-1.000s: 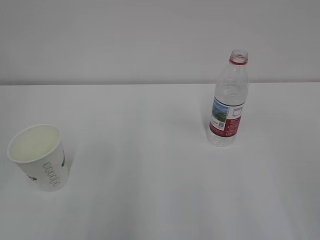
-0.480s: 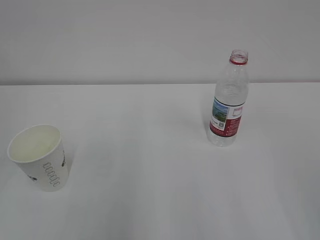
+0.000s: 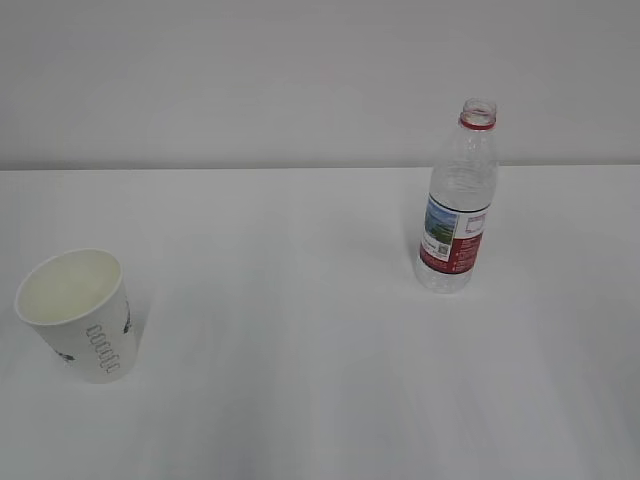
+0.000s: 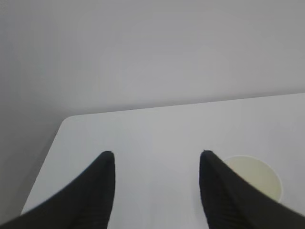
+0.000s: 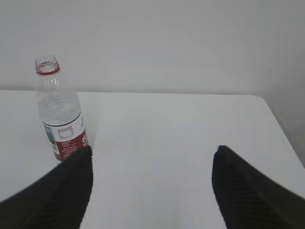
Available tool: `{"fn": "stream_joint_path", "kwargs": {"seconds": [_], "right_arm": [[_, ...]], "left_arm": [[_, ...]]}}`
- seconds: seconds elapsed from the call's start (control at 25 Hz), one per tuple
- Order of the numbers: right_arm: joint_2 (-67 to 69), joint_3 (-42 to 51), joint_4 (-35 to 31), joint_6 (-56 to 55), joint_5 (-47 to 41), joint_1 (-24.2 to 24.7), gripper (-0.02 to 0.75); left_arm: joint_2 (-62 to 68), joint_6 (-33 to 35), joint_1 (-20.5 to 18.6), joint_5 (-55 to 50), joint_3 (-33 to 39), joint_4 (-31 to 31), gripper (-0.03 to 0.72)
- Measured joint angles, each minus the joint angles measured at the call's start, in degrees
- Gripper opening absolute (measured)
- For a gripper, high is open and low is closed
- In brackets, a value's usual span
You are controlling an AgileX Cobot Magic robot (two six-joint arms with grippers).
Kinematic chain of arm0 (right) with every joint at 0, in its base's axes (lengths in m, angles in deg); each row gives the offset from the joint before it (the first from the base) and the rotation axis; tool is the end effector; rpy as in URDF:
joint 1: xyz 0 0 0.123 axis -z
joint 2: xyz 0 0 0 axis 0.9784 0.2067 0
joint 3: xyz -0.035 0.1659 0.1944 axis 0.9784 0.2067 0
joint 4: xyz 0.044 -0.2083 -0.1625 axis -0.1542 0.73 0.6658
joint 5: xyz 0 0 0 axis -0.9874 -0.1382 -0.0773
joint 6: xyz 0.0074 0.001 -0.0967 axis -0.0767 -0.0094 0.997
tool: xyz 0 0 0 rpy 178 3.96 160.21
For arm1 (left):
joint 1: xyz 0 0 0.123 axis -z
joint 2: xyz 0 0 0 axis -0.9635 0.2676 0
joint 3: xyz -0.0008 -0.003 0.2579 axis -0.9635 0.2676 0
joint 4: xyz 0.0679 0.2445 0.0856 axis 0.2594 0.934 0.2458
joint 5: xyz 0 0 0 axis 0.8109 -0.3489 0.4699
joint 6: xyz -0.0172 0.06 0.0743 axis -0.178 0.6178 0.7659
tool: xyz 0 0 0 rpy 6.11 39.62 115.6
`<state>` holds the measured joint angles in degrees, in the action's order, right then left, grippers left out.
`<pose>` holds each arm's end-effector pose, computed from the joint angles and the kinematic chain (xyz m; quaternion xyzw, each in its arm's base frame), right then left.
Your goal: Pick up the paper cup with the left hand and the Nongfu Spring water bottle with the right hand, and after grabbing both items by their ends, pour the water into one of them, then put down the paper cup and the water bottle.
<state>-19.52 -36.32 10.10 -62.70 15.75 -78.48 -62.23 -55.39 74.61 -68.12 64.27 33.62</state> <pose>0.1214 -0.0029 0.3043 -0.0137 0.8094 -0.0296 0.5863 0.1219 0.0029 0.2969 0.0116 0.7762 0.0291 0.6298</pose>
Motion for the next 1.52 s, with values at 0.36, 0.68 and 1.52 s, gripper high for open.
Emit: {"fn": "stream_joint_path", "kwargs": {"seconds": [0.36,0.68,1.52], "right_arm": [[3.5,0.0,0.0,0.0,6.5,0.0,0.587],[6.5,0.0,0.0,0.0,12.9,0.0,0.587],[30.0,0.1,0.0,0.0,45.8,-3.9,0.587]], "left_arm": [[4.8,0.0,0.0,4.6,0.0,0.0,0.417],[9.0,0.0,0.0,9.9,0.0,0.0,0.417],[14.1,0.0,0.0,26.3,9.7,-6.0,0.535]]}}
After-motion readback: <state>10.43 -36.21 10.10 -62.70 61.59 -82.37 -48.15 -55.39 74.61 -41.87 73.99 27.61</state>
